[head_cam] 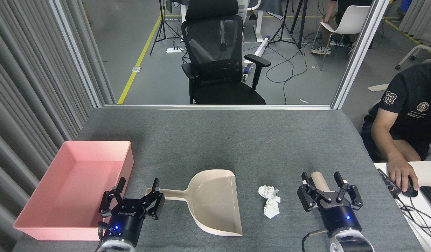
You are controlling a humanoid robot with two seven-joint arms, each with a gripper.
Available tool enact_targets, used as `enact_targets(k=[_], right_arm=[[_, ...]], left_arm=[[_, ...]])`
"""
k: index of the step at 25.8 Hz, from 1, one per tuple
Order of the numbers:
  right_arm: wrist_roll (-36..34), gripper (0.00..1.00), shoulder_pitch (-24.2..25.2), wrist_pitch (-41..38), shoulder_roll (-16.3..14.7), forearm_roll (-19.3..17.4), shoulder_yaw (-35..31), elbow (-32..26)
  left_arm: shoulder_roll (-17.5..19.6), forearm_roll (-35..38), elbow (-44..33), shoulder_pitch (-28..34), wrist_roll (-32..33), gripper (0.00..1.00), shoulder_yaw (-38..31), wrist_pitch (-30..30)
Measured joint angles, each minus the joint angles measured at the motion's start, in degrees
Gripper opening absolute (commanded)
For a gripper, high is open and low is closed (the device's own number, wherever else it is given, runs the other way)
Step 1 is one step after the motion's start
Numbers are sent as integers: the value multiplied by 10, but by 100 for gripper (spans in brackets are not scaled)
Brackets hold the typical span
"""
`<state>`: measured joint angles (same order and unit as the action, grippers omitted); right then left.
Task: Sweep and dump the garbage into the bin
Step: 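Grasp the beige dustpan handle with the left gripper and the brush with the right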
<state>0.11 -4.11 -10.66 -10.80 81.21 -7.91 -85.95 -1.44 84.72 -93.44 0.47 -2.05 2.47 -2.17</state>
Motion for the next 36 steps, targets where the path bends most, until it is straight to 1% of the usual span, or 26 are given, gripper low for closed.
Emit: enact_targets(k=[8, 12, 15, 17, 19, 22, 24, 26, 30, 34, 36], right_arm=[[4, 99, 2, 0, -12, 0, -3, -10], [20, 99, 20, -9, -41, -2, -12, -44], [38, 99, 45, -18, -63, -4, -35, -64], [43, 99, 74, -31, -72, -8, -60, -77], [44, 99, 108, -55, -76, -21, -91, -91], [44, 99, 148, -90, -77, -53, -138, -103], [28, 99, 169, -110, -77, -71, -163, -105], [3, 99, 187, -129, -77, -81, -178, -103], [-32, 99, 205, -144, -71, -82, -182, -87], [-40, 99, 212, -144, -60, -67, -165, -71], [-43, 99, 213, -143, -53, -61, -159, -65]], left_arm=[[1, 5, -13, 2, 0, 100, 0, -3], [-6, 4, 5, 19, -12, 99, 18, -7], [-10, 3, -13, 27, -3, 100, 28, -2], [-17, 0, -33, 29, 25, 100, 29, 2], [-25, -14, -45, 30, 47, 100, 29, 5], [-33, -79, -54, 30, 54, 100, 29, 13], [-34, -136, -56, 30, 49, 100, 30, 17], [-34, -188, -56, 32, 44, 100, 33, 18], [-34, -254, -56, 34, 31, 100, 37, 19], [-35, -289, -56, 34, 27, 100, 38, 18], [-35, -328, -56, 34, 26, 100, 39, 18]])
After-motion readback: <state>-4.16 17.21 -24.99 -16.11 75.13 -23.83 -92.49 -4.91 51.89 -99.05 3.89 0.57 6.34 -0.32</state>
